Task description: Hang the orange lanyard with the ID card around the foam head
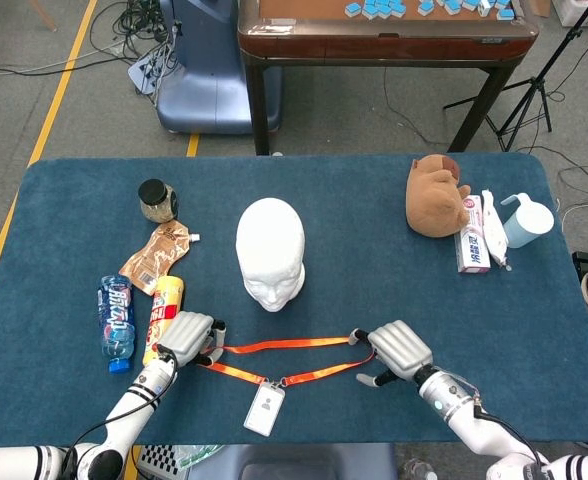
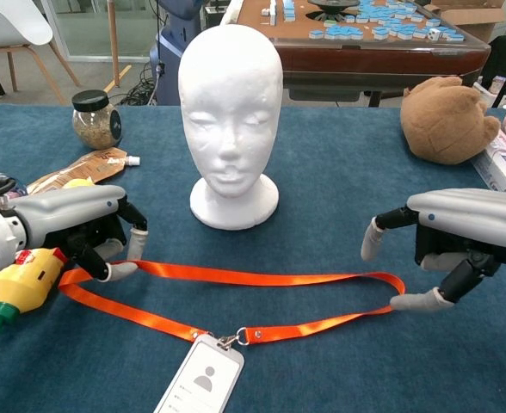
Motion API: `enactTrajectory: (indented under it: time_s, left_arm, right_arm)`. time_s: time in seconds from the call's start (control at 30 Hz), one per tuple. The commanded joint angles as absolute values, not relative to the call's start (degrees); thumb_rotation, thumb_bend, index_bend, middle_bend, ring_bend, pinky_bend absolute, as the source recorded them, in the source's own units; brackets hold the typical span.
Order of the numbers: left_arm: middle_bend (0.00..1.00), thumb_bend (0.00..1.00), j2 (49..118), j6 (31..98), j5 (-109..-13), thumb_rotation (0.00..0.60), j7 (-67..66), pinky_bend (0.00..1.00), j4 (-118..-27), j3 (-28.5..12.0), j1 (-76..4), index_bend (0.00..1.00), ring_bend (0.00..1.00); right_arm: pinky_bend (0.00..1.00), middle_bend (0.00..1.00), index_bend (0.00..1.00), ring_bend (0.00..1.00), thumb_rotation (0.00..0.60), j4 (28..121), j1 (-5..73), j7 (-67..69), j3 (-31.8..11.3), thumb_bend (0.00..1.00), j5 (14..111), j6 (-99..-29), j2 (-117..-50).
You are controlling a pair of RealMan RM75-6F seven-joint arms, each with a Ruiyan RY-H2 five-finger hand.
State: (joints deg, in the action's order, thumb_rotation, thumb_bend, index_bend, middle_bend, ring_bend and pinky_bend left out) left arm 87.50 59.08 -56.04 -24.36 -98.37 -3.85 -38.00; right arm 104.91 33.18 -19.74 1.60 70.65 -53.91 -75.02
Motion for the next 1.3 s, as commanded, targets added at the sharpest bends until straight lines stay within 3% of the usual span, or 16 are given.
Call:
enactTrajectory:
  time_s: [0.03,0.47,0.87,1.3]
  left_arm:
    - [0.89,0.36,87.38,59.16,-56.1,0.6,-24.44,0.97,-98.58,-3.85,-37.94,0.61,0.9]
    - [0.89,0.36,86.75,59.64,-56.54,0.6,-24.13,0.97,-99.29,-3.85,-37.39,0.61,0.9]
    - [0.89,0.36,86.48,59.54,-57.24,0.6,-23.25,0.97,-99.28,-3.78,-36.93,0.61,0.9]
    - [0.89,0.36,86.19,59.39,-57.79,0.6,-22.61,0.97,-99.26,-3.71,-36.53,0.61,0.9]
  right_arm:
    - [1.0,1.0,0.38,1.0,0.578,103.31,34.94,-22.28,-0.41,0.36,66.83,-52.28,-77.54]
    - [1.0,1.0,0.44,1.0,0.6,95.22,39.24,-31.27,-2.4,0.39,59.54,-52.11,-85.94]
    - [1.0,1.0,0.52,1.0,0.6,90.55,39.68,-34.05,-2.74,0.24,59.16,-55.51,-91.43]
    - [1.0,1.0,0.53,1.0,0.6,87.55,40.26,-36.2,-3.17,0.23,58.86,-56.57,-95.12]
